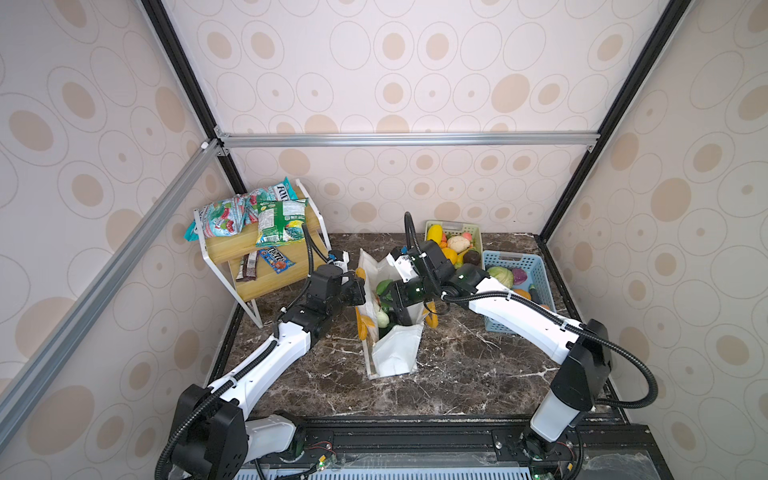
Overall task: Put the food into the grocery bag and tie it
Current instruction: 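Lower the black grapes into the white bag and open the right gripper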
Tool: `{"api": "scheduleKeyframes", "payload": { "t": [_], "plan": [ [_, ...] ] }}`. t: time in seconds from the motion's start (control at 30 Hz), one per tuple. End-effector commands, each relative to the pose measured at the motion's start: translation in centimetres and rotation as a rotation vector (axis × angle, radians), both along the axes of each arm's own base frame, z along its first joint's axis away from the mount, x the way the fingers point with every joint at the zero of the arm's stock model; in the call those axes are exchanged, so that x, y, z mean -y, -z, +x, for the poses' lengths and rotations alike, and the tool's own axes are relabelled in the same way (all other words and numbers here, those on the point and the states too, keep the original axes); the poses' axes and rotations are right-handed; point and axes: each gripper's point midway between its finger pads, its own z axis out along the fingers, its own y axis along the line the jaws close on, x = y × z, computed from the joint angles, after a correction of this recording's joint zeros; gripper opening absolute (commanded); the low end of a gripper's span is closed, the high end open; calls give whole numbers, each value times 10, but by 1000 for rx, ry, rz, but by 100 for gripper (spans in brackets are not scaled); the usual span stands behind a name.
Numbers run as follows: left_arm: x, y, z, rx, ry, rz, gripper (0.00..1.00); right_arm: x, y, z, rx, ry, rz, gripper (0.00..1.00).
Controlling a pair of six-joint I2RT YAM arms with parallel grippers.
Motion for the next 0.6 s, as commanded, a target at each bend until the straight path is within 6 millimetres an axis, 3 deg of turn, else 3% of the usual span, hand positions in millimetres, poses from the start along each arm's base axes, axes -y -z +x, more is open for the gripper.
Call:
{"api": "scheduleKeyframes", "payload": {
  "t": [0.0,0.13,0.33,0.57],
  "plan": [
    [2,-18,0,34,12,-21,0,-6,14,-1,-26,-11,-11,39],
    [3,-24,-1,50,17,-27,0,-8,35,2,-59,-12,-54,40],
    [1,-24,-2,52,16,-20,0,-7,61,5,-94,-9,-118,52],
    [-1,-19,-3,40,8,-13,0,1,57,6,-72,7,-143,70]
  ]
}}
